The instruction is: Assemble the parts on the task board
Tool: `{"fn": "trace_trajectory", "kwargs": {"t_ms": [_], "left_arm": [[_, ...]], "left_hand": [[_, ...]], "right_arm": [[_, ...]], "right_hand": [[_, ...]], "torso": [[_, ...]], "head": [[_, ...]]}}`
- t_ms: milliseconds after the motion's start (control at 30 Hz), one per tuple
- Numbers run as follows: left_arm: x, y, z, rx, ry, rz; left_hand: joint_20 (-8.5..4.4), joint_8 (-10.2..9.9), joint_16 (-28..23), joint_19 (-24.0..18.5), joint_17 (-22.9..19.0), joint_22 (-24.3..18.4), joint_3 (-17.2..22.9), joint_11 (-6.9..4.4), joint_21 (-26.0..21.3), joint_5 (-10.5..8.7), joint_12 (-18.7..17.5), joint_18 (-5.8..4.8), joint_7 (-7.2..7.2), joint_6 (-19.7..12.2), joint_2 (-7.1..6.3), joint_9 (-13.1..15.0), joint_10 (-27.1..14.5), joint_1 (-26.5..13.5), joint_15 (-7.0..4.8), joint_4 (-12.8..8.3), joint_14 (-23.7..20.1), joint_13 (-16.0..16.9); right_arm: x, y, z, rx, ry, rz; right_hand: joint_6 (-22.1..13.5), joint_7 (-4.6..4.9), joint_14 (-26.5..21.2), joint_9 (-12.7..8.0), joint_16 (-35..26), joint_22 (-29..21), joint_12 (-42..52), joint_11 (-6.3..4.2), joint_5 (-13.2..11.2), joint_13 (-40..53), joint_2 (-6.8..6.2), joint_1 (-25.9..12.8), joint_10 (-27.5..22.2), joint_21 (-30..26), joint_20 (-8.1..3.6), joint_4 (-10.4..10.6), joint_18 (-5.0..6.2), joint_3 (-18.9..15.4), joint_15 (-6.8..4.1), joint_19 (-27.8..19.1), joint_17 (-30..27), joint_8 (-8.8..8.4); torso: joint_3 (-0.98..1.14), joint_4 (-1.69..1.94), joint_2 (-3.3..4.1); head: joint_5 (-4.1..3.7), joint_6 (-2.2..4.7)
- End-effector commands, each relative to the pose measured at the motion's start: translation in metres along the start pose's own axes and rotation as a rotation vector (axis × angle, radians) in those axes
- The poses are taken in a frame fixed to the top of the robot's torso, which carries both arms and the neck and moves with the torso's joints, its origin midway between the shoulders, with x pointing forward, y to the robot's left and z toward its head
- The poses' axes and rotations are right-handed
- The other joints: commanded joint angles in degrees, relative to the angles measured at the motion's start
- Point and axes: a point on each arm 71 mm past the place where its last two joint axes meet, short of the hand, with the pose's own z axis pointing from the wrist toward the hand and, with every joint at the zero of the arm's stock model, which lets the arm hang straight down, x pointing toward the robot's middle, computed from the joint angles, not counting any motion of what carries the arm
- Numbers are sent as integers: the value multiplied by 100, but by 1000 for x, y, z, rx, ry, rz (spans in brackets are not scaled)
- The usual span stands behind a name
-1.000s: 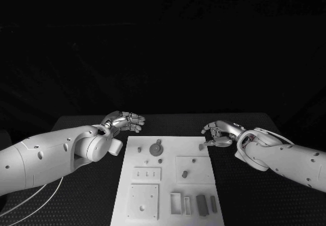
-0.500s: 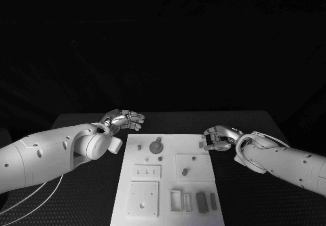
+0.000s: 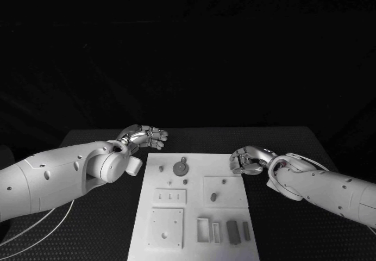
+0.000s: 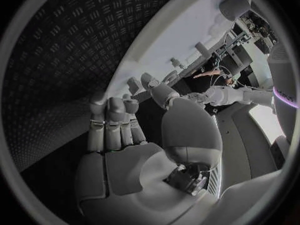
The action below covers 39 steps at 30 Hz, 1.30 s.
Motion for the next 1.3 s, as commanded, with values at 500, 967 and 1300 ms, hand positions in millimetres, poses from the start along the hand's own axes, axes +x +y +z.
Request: {"fn": "trace_trajectory", "kwargs": {"t_ms": [500, 967, 1300], "left_arm": [[3, -1, 1, 6, 22, -2], [3, -1, 1, 5, 22, -2], [3, -1, 0, 3, 24, -1]], "left_hand": [[-2, -44, -42, -51, 15, 123, 33, 25, 29, -8, -37, 42, 57, -5, 18, 11, -7, -46, 4, -4, -26, 8], [-1, -46, -44, -53, 18, 123, 35, 24, 31, -8, -40, 42, 58, -6, 18, 13, -9, -48, 4, -5, -27, 9], [-1, -48, -47, -55, 20, 123, 37, 21, 32, -7, -43, 43, 58, -7, 17, 15, -11, -44, 4, -8, -28, 10]], "right_arm": [[4, 4, 3, -9, 4, -34], [7, 5, 4, -11, 12, -32], [7, 4, 5, -2, 18, -48]], "right_hand": [[661, 88, 33, 64, 2, 55, 37, 15, -285, -53, 89, 64, -555, -5, -20, 75, 275, 430, -117, 44, 15, 217], [970, -29, 51, 176, -4, 54, 22, -90, -286, -84, 233, -23, -509, 13, -47, 61, 275, 505, -213, 67, 25, 410], [1065, -83, 52, 272, -14, 52, 9, -142, -286, -97, 332, -79, -496, 15, -53, 47, 275, 503, -262, 66, 27, 500]], "torso": [[-2, -9, -9], [-2, -9, -15], [-4, -10, -14]], "head": [[1, 1], [13, -29], [18, -56]]}}
